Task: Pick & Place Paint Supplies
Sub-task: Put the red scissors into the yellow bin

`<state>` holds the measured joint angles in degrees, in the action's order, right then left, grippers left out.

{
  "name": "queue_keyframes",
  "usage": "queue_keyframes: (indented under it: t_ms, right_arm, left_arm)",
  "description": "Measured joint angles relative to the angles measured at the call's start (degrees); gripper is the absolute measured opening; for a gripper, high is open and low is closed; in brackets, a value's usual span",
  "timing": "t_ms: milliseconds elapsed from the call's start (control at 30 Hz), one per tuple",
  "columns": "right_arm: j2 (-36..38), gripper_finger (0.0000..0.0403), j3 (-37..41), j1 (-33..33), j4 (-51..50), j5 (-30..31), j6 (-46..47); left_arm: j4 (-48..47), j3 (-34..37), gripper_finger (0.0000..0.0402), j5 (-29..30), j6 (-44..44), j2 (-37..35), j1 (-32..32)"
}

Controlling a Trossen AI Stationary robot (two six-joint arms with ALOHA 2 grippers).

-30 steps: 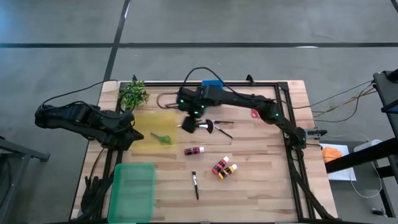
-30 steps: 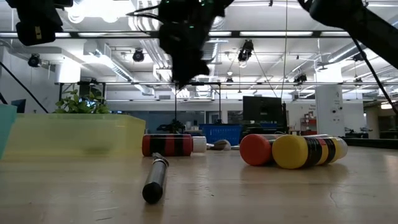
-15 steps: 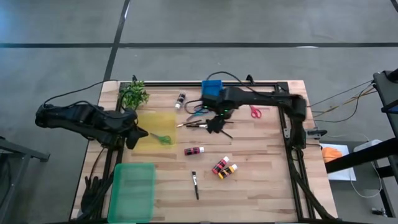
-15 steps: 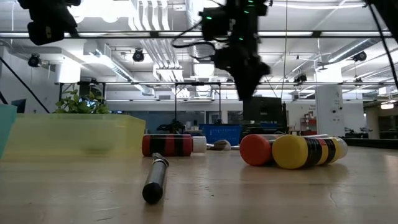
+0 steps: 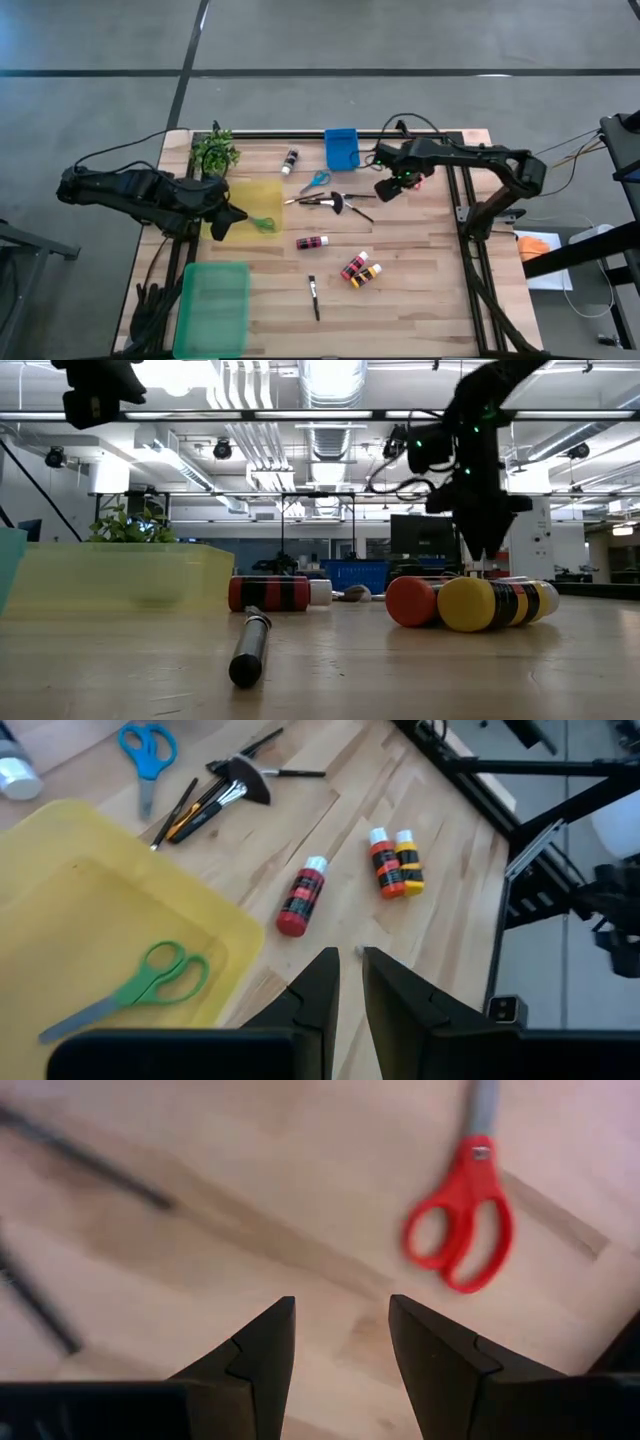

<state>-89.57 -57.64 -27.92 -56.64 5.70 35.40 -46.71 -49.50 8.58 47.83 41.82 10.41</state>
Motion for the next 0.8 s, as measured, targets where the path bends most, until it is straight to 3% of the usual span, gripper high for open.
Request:
queue_keyframes:
  t_ms: [133, 433, 800]
  right_arm:
    - [0.16, 0.0162, 2.54, -3.56, 1.85, -2.34, -3.32]
    - [-2.58, 0.0162, 3.71, -6.76, 2.14, -1.16, -8.27]
    - [1.12, 0.0162, 6.29, -13.59, 3.89, 0.52, -7.09]
  left_arm:
    - [1.57, 0.0, 0.0061, 0.0, 0.17, 0.03, 0.0]
    - [3.84, -0.04, 0.0061, 0.0, 0.63, 0.07, -0.02]
    - [5.44, -0.04, 0.0061, 0.87, 0.61, 0.07, -0.02]
